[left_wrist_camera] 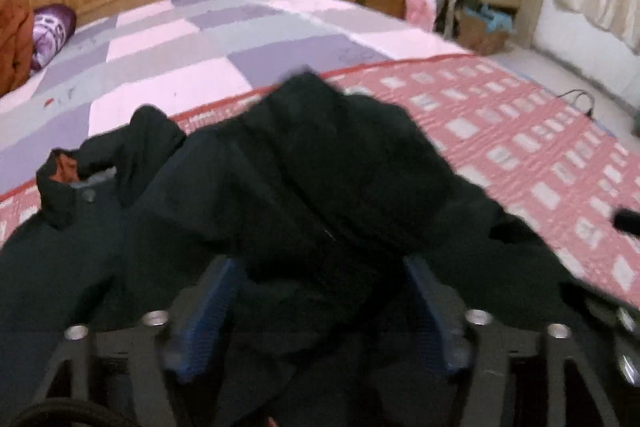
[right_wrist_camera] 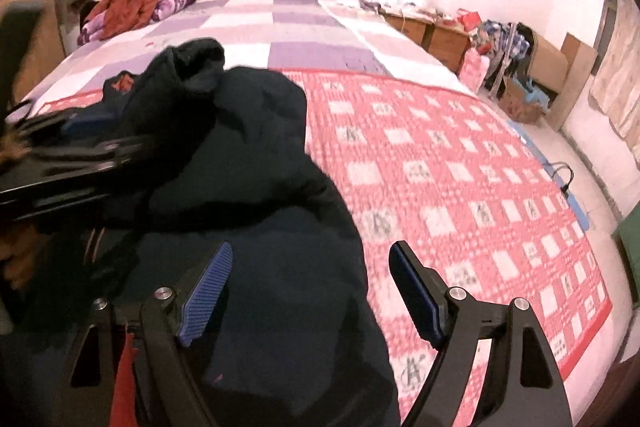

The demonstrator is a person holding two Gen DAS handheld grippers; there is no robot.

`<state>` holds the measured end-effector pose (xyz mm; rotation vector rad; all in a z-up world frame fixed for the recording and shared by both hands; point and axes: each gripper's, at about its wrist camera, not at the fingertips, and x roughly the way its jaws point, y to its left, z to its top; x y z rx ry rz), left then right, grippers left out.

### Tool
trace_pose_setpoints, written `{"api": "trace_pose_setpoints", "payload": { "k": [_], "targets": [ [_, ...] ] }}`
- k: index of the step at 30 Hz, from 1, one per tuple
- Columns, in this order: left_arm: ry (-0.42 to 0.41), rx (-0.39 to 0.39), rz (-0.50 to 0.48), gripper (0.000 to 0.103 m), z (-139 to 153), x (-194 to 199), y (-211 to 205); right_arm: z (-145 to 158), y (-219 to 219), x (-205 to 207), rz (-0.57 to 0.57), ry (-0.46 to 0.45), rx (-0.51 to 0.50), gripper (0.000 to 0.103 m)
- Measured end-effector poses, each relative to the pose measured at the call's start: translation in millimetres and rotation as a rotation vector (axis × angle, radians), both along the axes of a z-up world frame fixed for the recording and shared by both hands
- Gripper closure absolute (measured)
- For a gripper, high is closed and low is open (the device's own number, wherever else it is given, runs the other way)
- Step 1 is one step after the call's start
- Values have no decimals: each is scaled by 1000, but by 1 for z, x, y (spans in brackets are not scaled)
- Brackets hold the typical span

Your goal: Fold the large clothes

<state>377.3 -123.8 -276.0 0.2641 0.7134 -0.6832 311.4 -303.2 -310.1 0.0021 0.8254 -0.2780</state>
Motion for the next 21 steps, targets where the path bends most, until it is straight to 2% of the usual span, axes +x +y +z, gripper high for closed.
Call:
{"api": "trace_pose_setpoints", "payload": {
  "k": [1, 3, 5, 8, 11, 14, 17, 19, 20, 21],
  "targets": [
    [-50, 26, -43, 18, 4, -12, 0, 3, 0, 3, -5, -13, -8, 20],
    [-120, 52, -56, 18, 8, -24, 3, 11, 1, 9, -27, -39, -8, 20],
    [-139, 8, -2, 18, 18, -28, 26, 20, 3, 17, -51, -73, -5, 19],
    [-163, -15, 191, 17, 26, -19, 82, 36, 13, 26, -39, -128, -11, 19],
    [-210, 52, 413, 15, 23, 5, 137, 46, 42, 46, 49, -161, -9, 20],
    [-147, 101, 545, 15, 7, 45, 179, 43, 79, 75, 141, -166, 6, 20],
    [-11, 175, 596, 15, -28, 82, 200, 36, 117, 105, 226, -174, -58, 20],
    [85, 139, 581, 13, -52, 91, 213, 13, 136, 135, 261, -105, -148, 20],
    [95, 114, 567, 8, -55, 90, 218, -5, 131, 153, 233, -24, -180, 20],
    [102, 104, 562, 7, -58, 90, 220, -26, 118, 164, 206, 45, -160, 20]
  ]
}}
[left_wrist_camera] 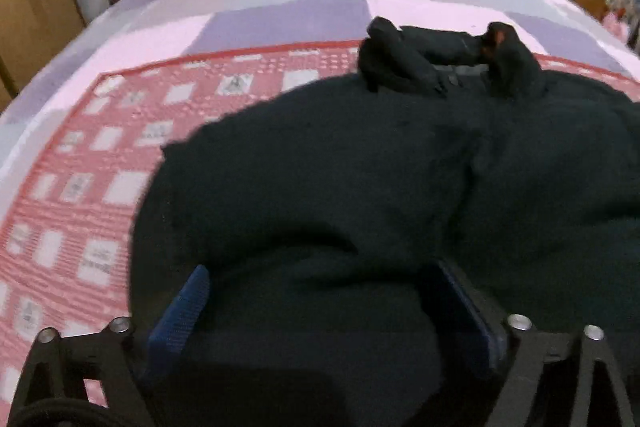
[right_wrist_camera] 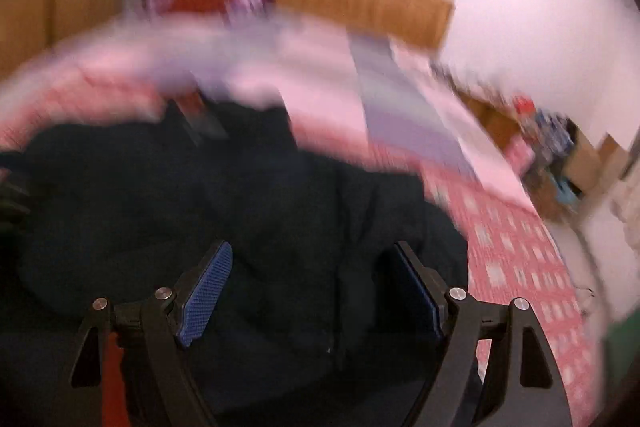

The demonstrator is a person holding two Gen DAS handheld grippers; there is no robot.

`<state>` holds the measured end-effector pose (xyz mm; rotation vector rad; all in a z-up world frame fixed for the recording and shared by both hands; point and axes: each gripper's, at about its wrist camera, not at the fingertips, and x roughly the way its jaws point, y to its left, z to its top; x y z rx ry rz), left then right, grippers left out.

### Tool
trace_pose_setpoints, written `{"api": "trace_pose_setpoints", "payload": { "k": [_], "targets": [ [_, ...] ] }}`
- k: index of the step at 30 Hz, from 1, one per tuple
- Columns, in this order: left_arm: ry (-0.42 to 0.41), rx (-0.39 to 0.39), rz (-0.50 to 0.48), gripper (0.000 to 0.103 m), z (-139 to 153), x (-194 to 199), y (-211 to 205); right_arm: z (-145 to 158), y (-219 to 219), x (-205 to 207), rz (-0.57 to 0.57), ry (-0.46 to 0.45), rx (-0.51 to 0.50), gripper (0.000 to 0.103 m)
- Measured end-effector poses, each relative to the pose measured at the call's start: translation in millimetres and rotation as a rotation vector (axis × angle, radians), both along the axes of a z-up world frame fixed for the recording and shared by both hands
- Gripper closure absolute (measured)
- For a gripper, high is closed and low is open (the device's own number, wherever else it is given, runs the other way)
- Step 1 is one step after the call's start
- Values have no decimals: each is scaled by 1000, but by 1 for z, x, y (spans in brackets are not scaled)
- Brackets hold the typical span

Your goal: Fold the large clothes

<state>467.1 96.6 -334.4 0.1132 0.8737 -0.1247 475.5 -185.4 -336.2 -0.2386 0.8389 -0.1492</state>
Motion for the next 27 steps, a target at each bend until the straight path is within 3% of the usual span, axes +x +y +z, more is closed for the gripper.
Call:
{"api": "trace_pose_setpoints", "payload": {
  "k": [2, 5, 7, 10, 12, 15, 19, 21, 23, 25, 27],
  "targets": [
    [7, -3, -24, 7, 0, -1, -1, -16, -25, 7, -20, 28, 86, 21],
    [6, -2, -45, 7, 4, -6, 1, -19, -25, 3, 31, 34, 27, 21],
    [1, -7, -30, 7, 12, -10, 4, -19, -32, 1, 21, 33, 78, 21],
    [-75, -15, -18, 7, 39, -9, 11, -7, -24, -7, -7, 22, 53, 21],
    [-97, -31, -14, 7, 50, -2, 12, 16, -3, -17, -8, -55, 28, 21],
    [-63, -40, -9, 7, 48, 24, 2, 43, 45, -19, 86, -170, 53, 19],
    [60, 18, -2, 6, 14, 57, -6, 36, 100, 19, 184, -83, 93, 19],
    [74, 16, -15, 2, 4, 60, 0, 11, 107, 43, 201, 24, 14, 19],
    [67, 16, -21, 2, 2, 60, 8, -7, 69, 55, 105, 76, -39, 20],
    [55, 8, 8, 1, 2, 58, 22, -7, 7, 50, -15, 48, 16, 21],
    [73, -40, 65, 0, -3, 60, 41, -8, -26, 46, -73, 38, -46, 21]
  ]
}}
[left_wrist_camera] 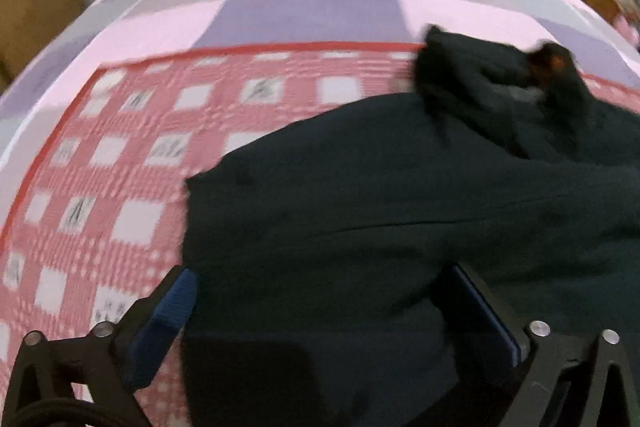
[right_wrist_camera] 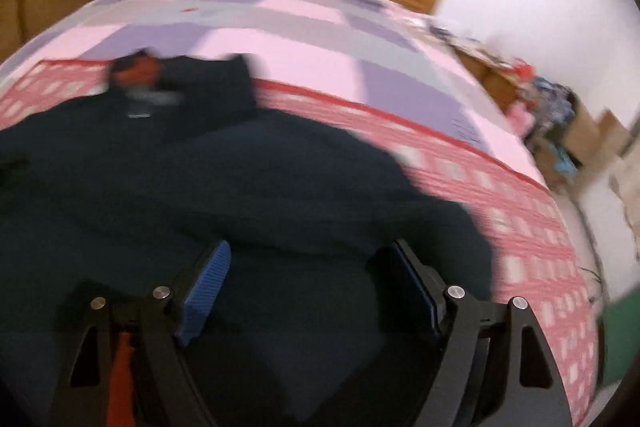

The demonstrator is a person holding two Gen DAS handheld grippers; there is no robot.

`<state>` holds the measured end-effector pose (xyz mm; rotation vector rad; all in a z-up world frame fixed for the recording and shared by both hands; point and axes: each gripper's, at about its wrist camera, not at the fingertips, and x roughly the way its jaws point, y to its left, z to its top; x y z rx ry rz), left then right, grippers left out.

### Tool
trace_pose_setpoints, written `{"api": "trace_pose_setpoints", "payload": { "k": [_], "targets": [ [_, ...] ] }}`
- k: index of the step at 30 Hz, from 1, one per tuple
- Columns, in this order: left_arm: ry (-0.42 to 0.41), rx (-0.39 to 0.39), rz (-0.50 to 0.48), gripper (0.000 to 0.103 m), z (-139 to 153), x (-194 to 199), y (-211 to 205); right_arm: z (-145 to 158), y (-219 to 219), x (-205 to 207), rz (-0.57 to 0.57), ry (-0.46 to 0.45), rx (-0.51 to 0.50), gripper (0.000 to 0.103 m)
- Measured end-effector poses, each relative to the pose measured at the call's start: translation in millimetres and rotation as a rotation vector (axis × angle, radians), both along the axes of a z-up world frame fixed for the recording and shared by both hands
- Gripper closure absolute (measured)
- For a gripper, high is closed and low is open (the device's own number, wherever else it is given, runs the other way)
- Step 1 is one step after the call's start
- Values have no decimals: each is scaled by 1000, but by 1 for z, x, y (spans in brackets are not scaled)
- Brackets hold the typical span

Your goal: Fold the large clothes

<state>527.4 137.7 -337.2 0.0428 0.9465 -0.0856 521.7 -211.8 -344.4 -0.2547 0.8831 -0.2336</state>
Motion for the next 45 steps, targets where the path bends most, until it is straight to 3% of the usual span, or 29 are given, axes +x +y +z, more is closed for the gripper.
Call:
{"api": "trace_pose_setpoints", "payload": {
  "k": [1, 2, 3, 6, 9, 14, 17, 19, 23, 26, 28, 30, 31, 32, 34, 36, 38, 41, 43, 45],
  "targets": [
    [17, -27, 24, 0, -5, 2, 7, -2, -9, -1, -9, 2, -37, 20],
    [38, -45, 36, 0, -11, 4, 11, -5, -21, -2, -21, 16, 0, 20],
    [47, -38, 36, 0, -15, 4, 10, -8, -29, -1, -18, 27, 52, 19],
    [36, 30, 1, 0, -21, 7, 0, -16, -26, 5, -12, 41, 42, 17],
    [76, 7, -6, 0, -24, 15, 6, -22, -34, 3, -9, 43, 76, 16],
    [66, 42, 28, 0, -9, 2, 21, -21, -51, 0, 19, 78, 163, 15],
    [22, 32, 48, 6, 11, -25, 28, -4, -47, -9, 9, 54, 139, 16],
    [-30, 3, 19, 6, 23, -48, 21, 16, -34, -31, -9, -33, 46, 16],
    [-53, -14, -71, 6, 24, -75, -17, 44, 29, -84, 118, -182, 50, 16],
    [-24, 73, -164, 6, 5, -82, -48, 32, 83, -97, 260, -122, 85, 16],
    [-16, 75, -170, 4, -2, -82, -39, 17, 97, -98, 297, -74, 57, 16],
    [0, 45, -134, 1, -4, -82, -16, -5, 65, -94, 201, -6, 32, 17],
    [-1, 35, -117, 0, -3, -85, -3, -7, 37, -96, 145, -7, 83, 17],
    [0, 48, -104, 0, -4, -88, 4, -6, 10, -101, 98, -24, 113, 17],
    [21, 100, -54, 0, -10, -95, 28, -4, -27, -109, 1, -33, 77, 15],
    [59, 122, -9, 0, -18, -102, 46, -3, -74, -118, -61, -25, 252, 15],
    [70, 105, 29, 0, -20, -114, 62, 1, -75, -124, -29, -28, 185, 15],
    [91, 139, 69, 5, -20, -137, 67, 8, -65, -131, -39, -51, 124, 15],
    [67, 80, 45, 5, -10, -161, 60, 18, -57, -137, -49, -80, 111, 15],
    [47, 56, -11, 5, -3, -187, 43, 27, -32, -159, 29, -95, 144, 15]
  ]
}}
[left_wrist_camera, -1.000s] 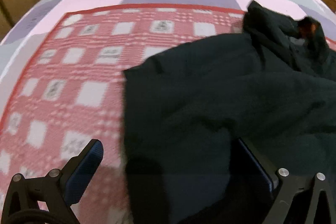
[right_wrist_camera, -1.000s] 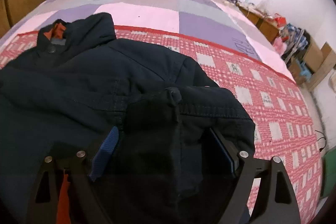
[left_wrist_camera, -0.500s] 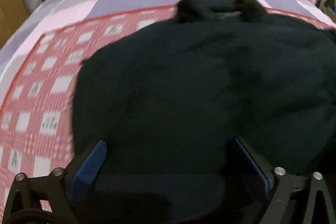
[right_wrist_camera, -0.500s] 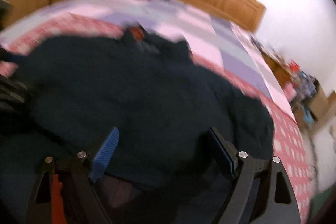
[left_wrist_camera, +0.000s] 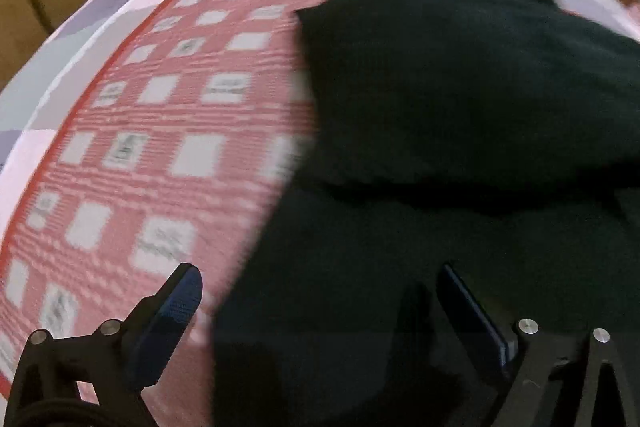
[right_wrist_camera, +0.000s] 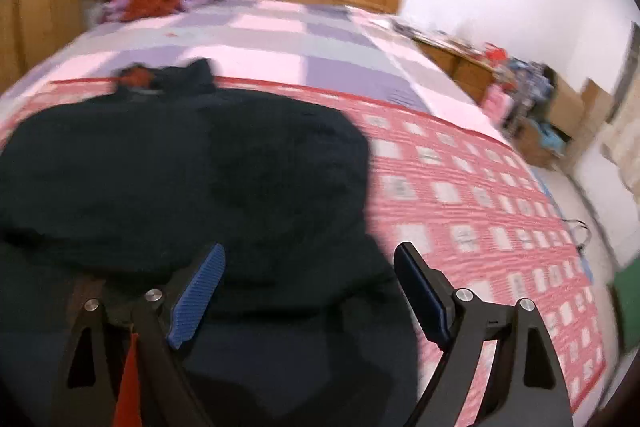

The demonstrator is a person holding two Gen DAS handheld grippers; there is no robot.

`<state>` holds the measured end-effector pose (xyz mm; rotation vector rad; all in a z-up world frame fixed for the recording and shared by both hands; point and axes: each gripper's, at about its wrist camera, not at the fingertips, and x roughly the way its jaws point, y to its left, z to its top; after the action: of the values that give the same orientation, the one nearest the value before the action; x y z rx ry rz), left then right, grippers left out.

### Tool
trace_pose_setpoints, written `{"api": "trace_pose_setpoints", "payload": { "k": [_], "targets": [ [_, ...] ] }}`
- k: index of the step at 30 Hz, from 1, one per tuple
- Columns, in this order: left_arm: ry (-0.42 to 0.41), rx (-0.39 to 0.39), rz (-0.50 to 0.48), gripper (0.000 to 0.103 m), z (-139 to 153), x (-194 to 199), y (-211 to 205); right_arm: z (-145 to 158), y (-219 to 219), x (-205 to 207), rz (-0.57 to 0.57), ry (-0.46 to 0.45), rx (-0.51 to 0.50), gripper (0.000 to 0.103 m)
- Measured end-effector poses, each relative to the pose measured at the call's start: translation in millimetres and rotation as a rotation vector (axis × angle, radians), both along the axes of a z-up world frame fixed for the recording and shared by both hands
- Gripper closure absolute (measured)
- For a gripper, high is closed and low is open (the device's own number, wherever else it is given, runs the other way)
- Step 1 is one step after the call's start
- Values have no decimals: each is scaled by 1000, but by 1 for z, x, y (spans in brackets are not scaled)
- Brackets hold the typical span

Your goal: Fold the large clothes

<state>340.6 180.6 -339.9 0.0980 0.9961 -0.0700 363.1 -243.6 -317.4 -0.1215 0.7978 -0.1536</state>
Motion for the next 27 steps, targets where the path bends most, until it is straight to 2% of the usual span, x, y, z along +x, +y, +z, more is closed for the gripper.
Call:
{"api": "trace_pose_setpoints", "payload": {
  "k": [2, 4, 6, 8, 10, 13, 15, 16, 20, 23, 26, 27],
  "targets": [
    [-2, 7, -63, 5, 0, -23, -24, 0, 33, -32, 102, 9, -8, 15],
    [32, 19, -128, 5, -12, -44, -45, -9, 64, -53, 183, 39, -23, 15],
    [77, 58, -154, 5, -32, -57, -52, -30, 94, -74, 260, 118, -27, 15],
    [61, 40, -143, 3, -37, -65, -42, -53, 100, -91, 301, 187, -57, 15],
    [68, 42, -97, 3, -36, -68, -25, -61, 78, -104, 259, 183, -61, 15],
    [81, 41, -88, 2, -34, -73, -8, -60, 18, -114, 70, 183, -100, 15],
    [86, 58, -101, 2, -31, -76, -5, -58, -23, -122, -27, 203, -62, 15],
    [85, 70, -104, 2, -30, -78, -6, -58, -34, -125, -38, 217, -60, 15],
    [88, 83, -78, 3, -25, -91, -14, -56, -30, -131, -2, 239, -89, 14],
    [92, 98, -76, 3, -26, -104, -23, -65, -28, -134, -58, 231, -55, 13],
    [97, 108, -35, 3, -25, -115, -21, -69, -33, -133, -145, 212, -3, 7],
    [101, 116, -13, 3, -24, -120, -20, -72, -32, -137, -143, 206, -3, 7]
  ]
}}
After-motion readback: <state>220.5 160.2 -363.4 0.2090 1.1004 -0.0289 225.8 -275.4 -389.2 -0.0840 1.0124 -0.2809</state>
